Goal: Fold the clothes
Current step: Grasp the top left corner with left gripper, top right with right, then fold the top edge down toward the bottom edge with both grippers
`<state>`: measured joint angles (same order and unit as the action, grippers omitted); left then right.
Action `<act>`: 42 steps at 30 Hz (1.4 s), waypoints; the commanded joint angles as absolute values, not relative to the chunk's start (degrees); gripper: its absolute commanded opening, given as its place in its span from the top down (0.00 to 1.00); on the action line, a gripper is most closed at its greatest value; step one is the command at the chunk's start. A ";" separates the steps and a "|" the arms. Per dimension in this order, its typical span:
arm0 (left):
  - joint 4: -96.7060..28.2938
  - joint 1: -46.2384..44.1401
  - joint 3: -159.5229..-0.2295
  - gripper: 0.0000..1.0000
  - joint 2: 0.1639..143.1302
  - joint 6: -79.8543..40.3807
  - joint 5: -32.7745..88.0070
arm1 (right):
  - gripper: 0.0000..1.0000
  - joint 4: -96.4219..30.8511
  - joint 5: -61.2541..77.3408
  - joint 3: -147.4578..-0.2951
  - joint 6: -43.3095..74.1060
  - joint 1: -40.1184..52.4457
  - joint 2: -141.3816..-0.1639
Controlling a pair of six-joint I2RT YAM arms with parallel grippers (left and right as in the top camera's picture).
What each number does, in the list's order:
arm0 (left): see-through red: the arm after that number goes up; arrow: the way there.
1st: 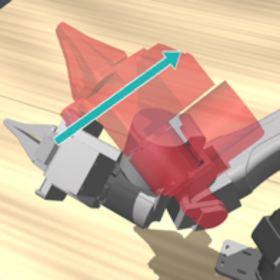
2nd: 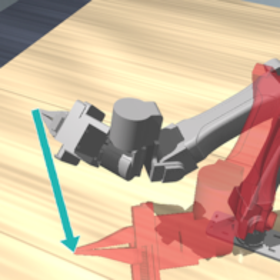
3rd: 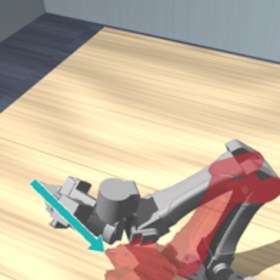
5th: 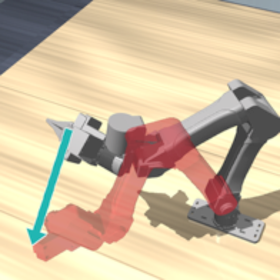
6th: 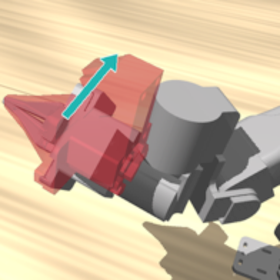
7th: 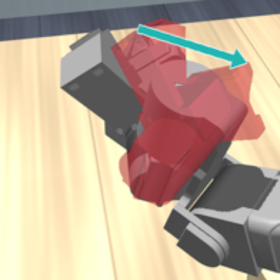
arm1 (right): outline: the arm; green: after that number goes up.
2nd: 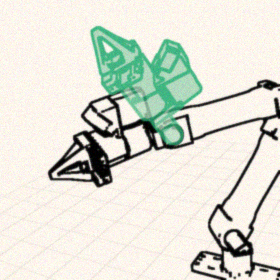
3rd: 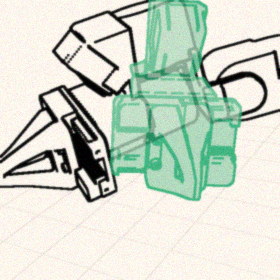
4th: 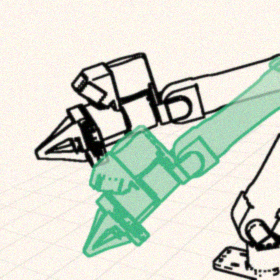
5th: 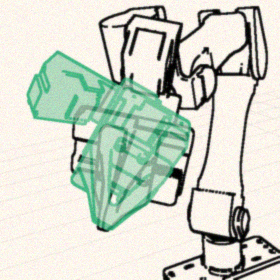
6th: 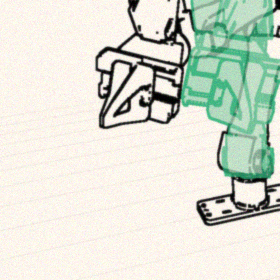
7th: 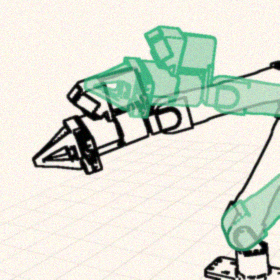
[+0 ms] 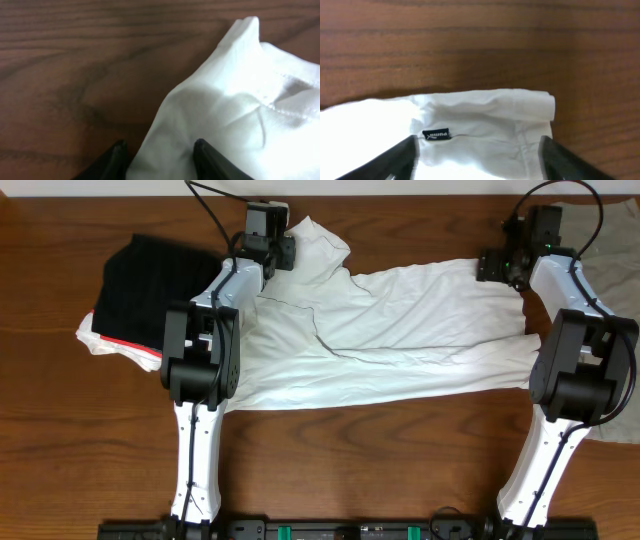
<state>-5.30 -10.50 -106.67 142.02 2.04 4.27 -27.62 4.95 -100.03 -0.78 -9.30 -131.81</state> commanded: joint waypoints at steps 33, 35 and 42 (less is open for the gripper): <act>-11.97 -11.92 -107.11 0.81 139.61 3.40 2.33 | 0.91 -23.49 0.47 -100.40 -1.58 -9.89 -138.06; -12.01 -11.92 -107.13 0.94 139.44 3.42 2.33 | 0.99 -23.53 0.45 -100.40 -1.61 -9.89 -137.78; -13.67 -11.92 -107.13 0.94 136.29 3.42 2.33 | 0.99 -24.08 3.03 -100.40 -1.63 -9.91 -135.68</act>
<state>-12.82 -11.79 -107.44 140.42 3.20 2.61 -22.83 1.21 -100.68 -1.52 -9.61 -135.22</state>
